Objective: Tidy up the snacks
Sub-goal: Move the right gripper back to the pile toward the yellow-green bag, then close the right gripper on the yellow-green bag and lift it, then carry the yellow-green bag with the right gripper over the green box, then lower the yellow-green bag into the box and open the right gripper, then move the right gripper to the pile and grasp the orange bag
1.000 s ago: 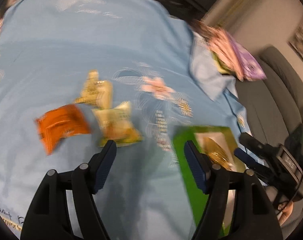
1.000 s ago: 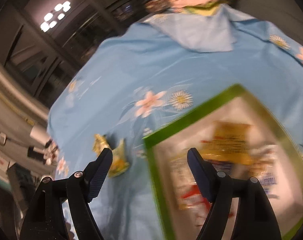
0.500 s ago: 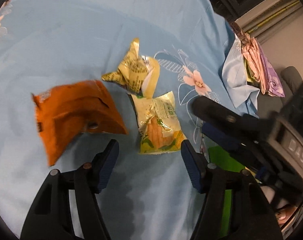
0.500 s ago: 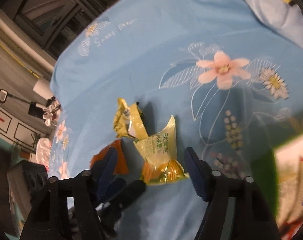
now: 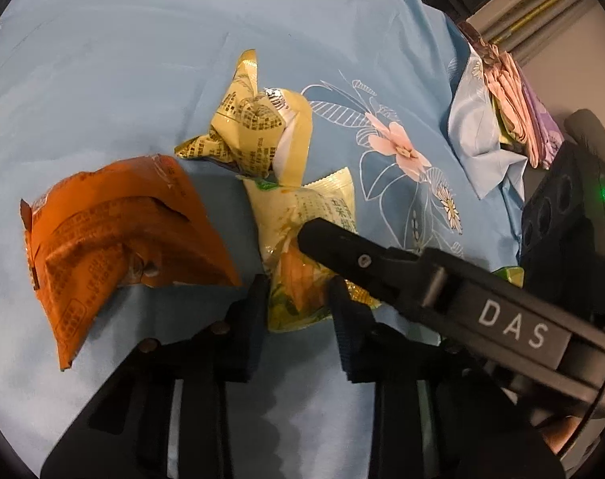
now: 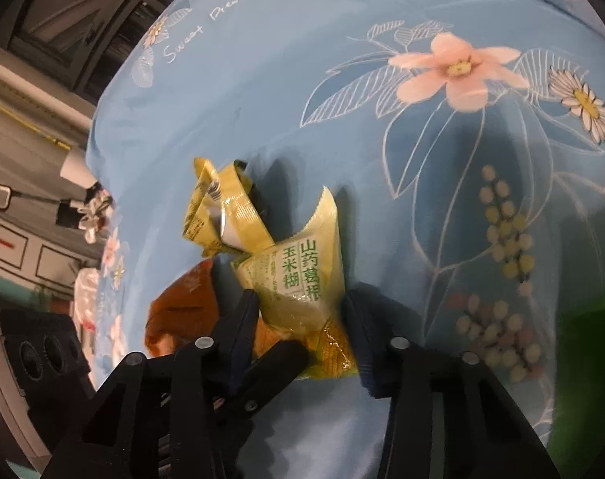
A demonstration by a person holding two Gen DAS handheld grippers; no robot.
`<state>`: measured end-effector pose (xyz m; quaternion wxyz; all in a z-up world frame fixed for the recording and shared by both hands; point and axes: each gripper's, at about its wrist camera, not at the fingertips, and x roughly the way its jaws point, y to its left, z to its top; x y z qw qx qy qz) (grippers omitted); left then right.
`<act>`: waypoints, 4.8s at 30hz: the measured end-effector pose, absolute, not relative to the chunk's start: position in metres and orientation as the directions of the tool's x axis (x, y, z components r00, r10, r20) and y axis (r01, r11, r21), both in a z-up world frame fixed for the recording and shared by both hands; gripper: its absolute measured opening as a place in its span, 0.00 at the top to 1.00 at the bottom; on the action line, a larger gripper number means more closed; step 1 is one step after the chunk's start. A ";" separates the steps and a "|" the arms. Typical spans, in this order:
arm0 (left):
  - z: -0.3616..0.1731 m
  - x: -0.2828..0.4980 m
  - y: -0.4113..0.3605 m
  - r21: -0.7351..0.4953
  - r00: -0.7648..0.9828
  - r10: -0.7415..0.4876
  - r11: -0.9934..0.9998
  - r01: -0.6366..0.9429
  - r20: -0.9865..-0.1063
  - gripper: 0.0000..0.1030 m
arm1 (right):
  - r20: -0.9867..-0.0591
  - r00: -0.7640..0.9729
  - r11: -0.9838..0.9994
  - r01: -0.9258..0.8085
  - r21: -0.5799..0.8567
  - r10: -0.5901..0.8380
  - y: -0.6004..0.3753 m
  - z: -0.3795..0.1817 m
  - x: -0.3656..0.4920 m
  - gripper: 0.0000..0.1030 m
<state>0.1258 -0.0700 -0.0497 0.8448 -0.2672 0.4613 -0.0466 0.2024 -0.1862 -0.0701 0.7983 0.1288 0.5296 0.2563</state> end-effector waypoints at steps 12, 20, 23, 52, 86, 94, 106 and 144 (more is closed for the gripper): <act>-0.022 0.107 -0.087 -0.440 0.614 -0.290 0.892 -0.105 -0.734 0.83 | -0.732 0.319 0.796 -0.310 0.520 0.602 -0.189 -0.047 0.174 0.68; 0.014 0.084 -0.115 -0.392 0.655 -0.283 0.920 -0.022 -0.701 0.83 | -0.665 0.403 0.777 -0.323 0.540 0.629 -0.215 -0.011 0.139 0.68; 0.025 0.072 -0.129 -0.378 0.661 -0.298 0.925 0.024 -0.688 0.83 | -0.638 0.441 0.775 -0.318 0.547 0.631 -0.229 0.000 0.121 0.68; 0.089 0.050 -0.231 -0.345 0.649 -0.464 0.885 0.312 -0.603 0.83 | -0.519 0.681 0.808 -0.186 0.559 0.516 -0.339 0.071 0.053 0.68; 0.016 0.105 -0.267 -0.403 0.487 -0.499 0.867 0.294 -0.717 0.83 | -0.619 0.622 0.775 0.030 0.631 0.479 -0.392 -0.007 0.098 0.68; 0.019 0.099 -0.258 -0.432 0.491 -0.516 0.856 0.283 -0.702 0.83 | -0.609 0.637 0.771 0.037 0.635 0.471 -0.395 -0.007 0.096 0.68; 0.035 0.071 -0.181 -0.473 0.605 -0.463 0.867 0.156 -0.648 0.57 | -0.571 0.686 0.828 -0.081 0.555 0.450 -0.366 0.018 0.084 0.39; -0.046 0.079 0.016 -0.560 0.631 -0.296 0.784 -0.268 -0.717 0.62 | -0.813 0.118 0.738 -0.508 0.444 0.570 -0.077 -0.070 0.190 0.42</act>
